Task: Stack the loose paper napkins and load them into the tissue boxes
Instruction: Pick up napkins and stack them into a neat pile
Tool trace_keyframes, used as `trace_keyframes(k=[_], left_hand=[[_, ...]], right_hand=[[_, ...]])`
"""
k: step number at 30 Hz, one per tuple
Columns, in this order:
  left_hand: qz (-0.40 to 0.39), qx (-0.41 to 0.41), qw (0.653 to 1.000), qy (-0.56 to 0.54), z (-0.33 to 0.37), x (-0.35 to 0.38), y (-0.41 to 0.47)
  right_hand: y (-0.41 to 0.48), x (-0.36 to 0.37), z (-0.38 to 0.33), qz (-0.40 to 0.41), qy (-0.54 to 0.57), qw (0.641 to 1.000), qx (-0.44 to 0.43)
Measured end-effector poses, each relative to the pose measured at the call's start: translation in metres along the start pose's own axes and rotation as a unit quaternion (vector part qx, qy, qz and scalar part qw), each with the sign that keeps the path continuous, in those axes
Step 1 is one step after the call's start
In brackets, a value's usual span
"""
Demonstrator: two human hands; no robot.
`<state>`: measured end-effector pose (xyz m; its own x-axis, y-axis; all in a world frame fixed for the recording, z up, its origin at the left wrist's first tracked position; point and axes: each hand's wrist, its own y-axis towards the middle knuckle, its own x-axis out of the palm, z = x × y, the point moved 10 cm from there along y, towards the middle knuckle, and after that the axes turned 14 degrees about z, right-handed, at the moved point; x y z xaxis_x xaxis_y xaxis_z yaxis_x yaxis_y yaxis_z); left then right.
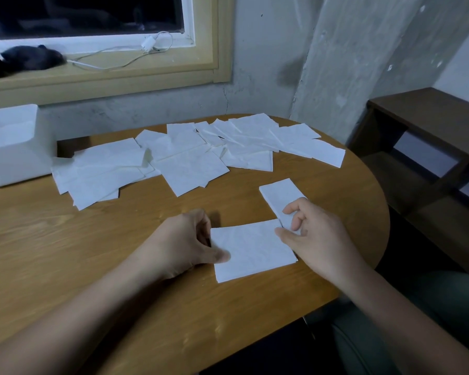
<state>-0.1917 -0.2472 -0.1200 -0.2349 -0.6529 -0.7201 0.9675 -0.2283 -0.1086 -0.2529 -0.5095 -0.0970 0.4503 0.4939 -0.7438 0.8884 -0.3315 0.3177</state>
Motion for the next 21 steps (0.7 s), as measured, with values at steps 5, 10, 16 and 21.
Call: trace_keyframes(k=[5, 10, 16, 21], left_hand=[[0.027, 0.003, 0.999, -0.032, 0.001, -0.005, 0.003], [0.069, 0.034, 0.995, -0.057, 0.005, -0.008, 0.004], [0.091, 0.083, 0.990, -0.068, 0.013, -0.012, 0.003], [0.118, 0.122, 0.980, -0.100, 0.018, -0.017, 0.002]], right_hand=[[0.011, -0.008, 0.017, 0.004, -0.084, 0.995, -0.053], [0.013, -0.004, 0.020, -0.032, -0.094, 0.992, -0.077], [0.016, -0.009, 0.014, 0.022, -0.082, 0.992, -0.092], [0.014, -0.028, -0.008, 0.031, 0.047, 0.997, -0.056]])
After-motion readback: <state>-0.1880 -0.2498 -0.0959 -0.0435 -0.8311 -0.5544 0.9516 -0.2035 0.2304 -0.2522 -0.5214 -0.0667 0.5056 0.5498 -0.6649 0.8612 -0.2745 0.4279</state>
